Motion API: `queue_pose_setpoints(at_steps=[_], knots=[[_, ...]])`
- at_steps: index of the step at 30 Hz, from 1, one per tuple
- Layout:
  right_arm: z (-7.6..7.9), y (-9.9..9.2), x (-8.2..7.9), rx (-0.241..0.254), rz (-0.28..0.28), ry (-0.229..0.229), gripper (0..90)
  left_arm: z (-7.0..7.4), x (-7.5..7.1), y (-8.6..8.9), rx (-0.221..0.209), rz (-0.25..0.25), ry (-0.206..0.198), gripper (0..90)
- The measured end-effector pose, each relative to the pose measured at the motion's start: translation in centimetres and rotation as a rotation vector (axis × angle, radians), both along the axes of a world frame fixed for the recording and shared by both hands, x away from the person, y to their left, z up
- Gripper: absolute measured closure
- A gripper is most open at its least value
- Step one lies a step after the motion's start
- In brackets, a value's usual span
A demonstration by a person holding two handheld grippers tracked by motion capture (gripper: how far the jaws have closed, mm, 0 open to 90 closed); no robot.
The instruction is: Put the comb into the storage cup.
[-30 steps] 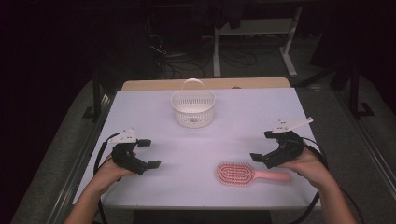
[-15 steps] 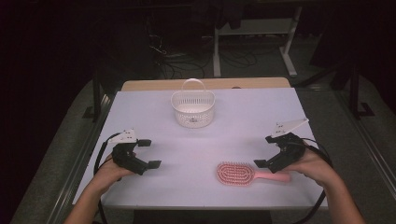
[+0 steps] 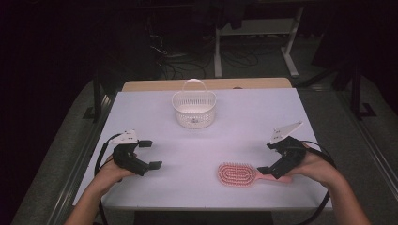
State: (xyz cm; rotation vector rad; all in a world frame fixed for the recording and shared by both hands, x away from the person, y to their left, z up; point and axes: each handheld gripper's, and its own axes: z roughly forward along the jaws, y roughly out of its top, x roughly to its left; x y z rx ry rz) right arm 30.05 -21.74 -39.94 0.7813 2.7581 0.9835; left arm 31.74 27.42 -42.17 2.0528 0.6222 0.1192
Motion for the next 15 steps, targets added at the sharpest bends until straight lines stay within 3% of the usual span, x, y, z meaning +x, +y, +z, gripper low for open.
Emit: queue_pose_setpoints(at_steps=[15], knots=[[-0.63,0.42,0.07,-0.065,0.064,0.03,9.8,-0.02,0.04,-0.03,0.001,-0.001,0.001,0.0]])
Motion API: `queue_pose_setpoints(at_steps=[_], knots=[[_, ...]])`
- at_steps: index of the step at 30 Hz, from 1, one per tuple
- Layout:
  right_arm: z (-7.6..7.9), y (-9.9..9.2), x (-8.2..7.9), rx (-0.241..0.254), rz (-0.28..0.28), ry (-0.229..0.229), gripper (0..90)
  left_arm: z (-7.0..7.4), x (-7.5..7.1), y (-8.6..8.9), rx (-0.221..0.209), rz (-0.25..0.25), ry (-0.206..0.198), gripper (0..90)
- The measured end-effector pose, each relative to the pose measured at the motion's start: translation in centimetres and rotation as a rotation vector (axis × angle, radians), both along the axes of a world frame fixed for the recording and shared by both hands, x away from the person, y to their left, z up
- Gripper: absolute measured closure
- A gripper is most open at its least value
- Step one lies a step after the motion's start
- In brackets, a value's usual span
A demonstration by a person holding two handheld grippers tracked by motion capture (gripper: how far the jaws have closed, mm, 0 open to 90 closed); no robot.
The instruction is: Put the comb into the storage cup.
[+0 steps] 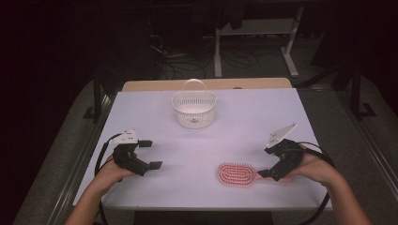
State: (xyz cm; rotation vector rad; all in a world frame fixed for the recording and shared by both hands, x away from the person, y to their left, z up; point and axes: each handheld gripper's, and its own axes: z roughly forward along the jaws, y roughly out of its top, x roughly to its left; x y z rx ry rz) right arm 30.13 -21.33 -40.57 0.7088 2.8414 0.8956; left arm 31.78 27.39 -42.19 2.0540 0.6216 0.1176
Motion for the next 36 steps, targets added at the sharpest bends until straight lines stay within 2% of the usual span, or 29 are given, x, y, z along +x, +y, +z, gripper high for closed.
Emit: queue_pose_setpoints(at_steps=[19,36], knots=[[-0.8,1.0,0.0,-0.102,0.07,0.05,21.2,0.0,0.0,0.0,0.002,-0.002,-0.001,0.0],[-1.0,1.9,-0.1,-0.186,0.122,0.057,34.4,0.0,0.0,0.0,0.0,-0.001,-0.001,0.0]])
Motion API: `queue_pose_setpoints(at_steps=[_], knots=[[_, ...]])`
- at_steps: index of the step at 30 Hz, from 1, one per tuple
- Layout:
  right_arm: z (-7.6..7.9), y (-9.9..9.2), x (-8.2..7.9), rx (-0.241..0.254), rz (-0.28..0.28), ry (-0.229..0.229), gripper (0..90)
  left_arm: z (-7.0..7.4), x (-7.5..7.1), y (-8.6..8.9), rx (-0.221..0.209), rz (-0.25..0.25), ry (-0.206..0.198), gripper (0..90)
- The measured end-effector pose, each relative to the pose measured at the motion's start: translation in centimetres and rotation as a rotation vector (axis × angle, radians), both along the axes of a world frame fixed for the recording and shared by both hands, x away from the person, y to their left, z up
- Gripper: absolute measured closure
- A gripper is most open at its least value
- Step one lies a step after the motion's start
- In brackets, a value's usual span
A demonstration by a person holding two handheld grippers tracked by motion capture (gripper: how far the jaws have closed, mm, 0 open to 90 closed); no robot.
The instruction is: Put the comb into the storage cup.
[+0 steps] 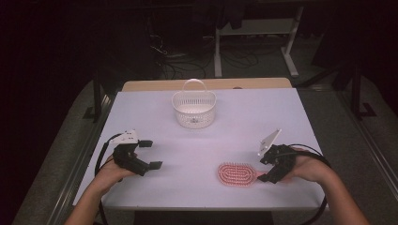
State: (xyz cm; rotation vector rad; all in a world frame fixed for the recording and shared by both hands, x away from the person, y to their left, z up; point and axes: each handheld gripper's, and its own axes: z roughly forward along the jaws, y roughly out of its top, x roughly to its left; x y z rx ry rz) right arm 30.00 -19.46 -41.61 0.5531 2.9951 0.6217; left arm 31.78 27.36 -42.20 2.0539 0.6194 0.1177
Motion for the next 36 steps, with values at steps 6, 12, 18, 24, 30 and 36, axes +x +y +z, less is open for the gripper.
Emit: queue_pose_setpoints(at_steps=[6,12,18,24,30,36], knots=[[-0.1,0.3,0.0,-0.029,0.015,0.003,38.4,0.0,0.0,0.0,0.0,0.0,0.0,0.0],[-0.2,0.6,-0.1,-0.06,0.04,0.01,44.2,0.0,0.0,0.0,0.001,0.0,0.001,0.0],[-0.5,0.8,0.0,-0.085,0.053,0.021,47.7,0.0,0.0,0.0,0.0,0.001,0.0,0.0],[-0.8,1.0,0.0,-0.109,0.064,0.024,50.9,0.0,0.0,0.0,-0.001,0.001,-0.001,0.0],[-1.1,1.3,0.0,-0.133,0.079,0.027,54.0,0.0,0.0,0.0,-0.002,-0.001,-0.002,0.0],[-1.1,1.7,0.1,-0.169,0.101,0.031,56.7,0.0,0.0,0.0,-0.002,-0.001,-0.002,0.0]])
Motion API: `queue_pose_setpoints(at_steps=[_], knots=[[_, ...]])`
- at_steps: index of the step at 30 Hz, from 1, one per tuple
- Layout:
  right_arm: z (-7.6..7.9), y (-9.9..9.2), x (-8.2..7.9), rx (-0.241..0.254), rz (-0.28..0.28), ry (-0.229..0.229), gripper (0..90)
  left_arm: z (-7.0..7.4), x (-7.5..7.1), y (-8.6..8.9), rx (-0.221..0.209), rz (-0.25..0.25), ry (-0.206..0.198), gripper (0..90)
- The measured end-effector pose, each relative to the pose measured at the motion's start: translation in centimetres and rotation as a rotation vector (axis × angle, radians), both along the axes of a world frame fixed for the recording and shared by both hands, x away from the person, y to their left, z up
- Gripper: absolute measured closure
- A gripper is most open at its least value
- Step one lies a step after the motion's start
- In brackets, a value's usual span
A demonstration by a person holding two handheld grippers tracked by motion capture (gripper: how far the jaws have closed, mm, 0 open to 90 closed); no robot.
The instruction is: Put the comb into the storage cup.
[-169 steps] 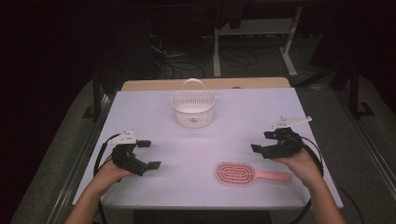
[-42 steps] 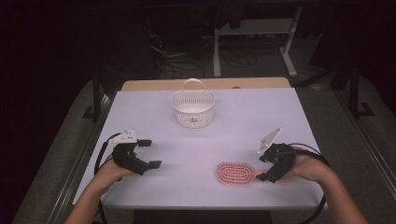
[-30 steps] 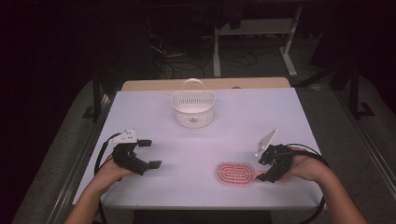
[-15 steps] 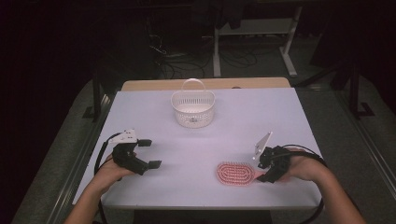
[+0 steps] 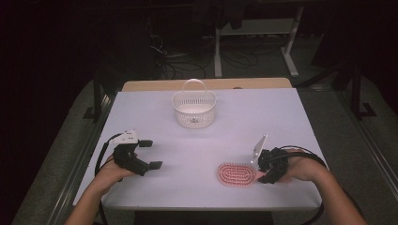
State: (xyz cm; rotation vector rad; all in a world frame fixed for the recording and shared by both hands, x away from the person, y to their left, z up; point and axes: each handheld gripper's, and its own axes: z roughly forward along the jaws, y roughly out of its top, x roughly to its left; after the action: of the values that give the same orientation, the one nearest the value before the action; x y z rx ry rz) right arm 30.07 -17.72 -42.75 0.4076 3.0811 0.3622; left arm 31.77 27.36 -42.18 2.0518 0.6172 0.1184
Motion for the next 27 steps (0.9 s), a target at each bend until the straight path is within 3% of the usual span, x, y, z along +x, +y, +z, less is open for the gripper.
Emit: queue_pose_setpoints(at_steps=[27], knots=[[-0.7,1.3,0.2,-0.091,0.046,0.002,64.4,0.0,0.0,0.0,-0.001,0.0,0.0,0.0]])
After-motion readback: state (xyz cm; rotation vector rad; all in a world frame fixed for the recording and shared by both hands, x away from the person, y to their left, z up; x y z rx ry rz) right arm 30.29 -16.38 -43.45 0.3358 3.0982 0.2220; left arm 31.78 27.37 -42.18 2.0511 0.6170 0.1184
